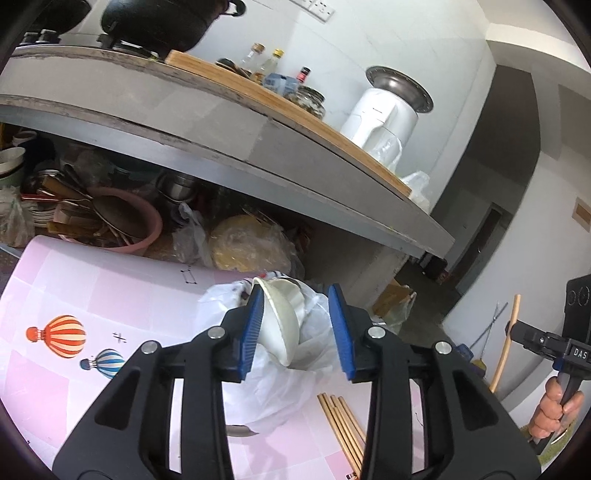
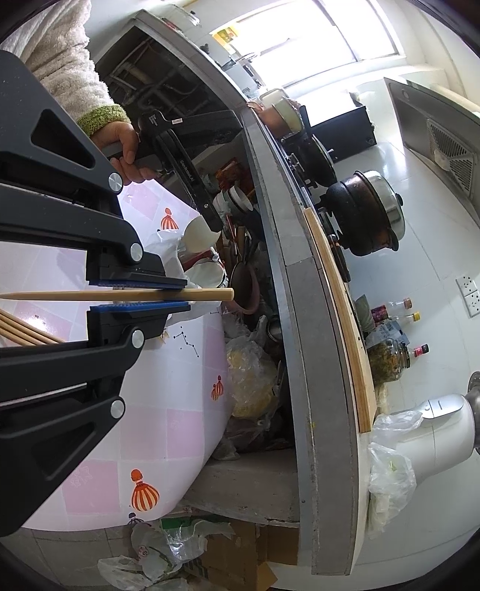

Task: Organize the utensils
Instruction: 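Withdraw the open left tool from the holder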

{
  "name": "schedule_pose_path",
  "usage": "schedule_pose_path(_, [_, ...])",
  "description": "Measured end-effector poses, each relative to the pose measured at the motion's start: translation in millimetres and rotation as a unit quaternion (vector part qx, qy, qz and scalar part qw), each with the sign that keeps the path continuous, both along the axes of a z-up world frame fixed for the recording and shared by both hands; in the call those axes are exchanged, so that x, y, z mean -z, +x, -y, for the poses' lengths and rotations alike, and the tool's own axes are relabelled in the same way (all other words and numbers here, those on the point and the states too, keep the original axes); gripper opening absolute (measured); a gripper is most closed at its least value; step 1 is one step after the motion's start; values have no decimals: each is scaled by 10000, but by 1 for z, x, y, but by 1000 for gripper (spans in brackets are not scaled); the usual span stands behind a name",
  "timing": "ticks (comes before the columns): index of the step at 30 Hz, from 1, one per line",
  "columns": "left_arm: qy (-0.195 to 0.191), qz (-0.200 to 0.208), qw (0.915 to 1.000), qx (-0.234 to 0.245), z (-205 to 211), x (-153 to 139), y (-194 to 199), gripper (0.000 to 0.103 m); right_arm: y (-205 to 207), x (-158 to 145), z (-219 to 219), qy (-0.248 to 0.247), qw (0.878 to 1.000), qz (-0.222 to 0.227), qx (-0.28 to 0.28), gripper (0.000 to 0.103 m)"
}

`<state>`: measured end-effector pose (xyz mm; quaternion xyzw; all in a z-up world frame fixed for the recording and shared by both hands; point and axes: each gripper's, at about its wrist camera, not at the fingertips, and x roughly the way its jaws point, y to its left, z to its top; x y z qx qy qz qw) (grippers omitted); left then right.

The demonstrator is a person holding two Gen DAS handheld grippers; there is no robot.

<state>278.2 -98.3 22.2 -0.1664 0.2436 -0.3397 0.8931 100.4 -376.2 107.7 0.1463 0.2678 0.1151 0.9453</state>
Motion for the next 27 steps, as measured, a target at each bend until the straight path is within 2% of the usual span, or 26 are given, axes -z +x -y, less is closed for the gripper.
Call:
schedule_pose_path(3, [332,44,9993,-143,2,0,-1,38,0,-2,-3,-25,10000,20,-30,7])
schedule_pose_path(6, [595,30,9982,30,12,2,-3,45,1,-3,-6,-42,10000,21,-53,7])
schedule_pose_path(8, [697,55,9975,26,15,1,-4,53,1,-3,-7,-53,10000,14,-57,7])
schedule_pose_path(11, [665,196,9976,-90,11,-4,-7,55,0,-4,-8,-78,10000,10,-53,7])
schedule_pose_path(15, [487,477,9976,-133,4,-16,-14,55,-2,-5,-8,-106,9999,18,-34,7])
schedule_pose_path(18, [349,611,9975,93,7,-25,-17,54,-1,-4,-7,-77,10000,11,-25,7])
schedule_pose_path(21, [413,721,9958,393,20,-31,-18,50,0,-2,-8,-62,10000,-9,-34,7])
schedule_pose_path(23, [697,595,9945,510,34,-27,-10,49,1,-1,-8,-52,10000,-25,-48,7])
schedule_pose_path(27, [976,200,9937,517,45,-9,5,43,0,-1,-8,-44,10000,-23,-52,7])
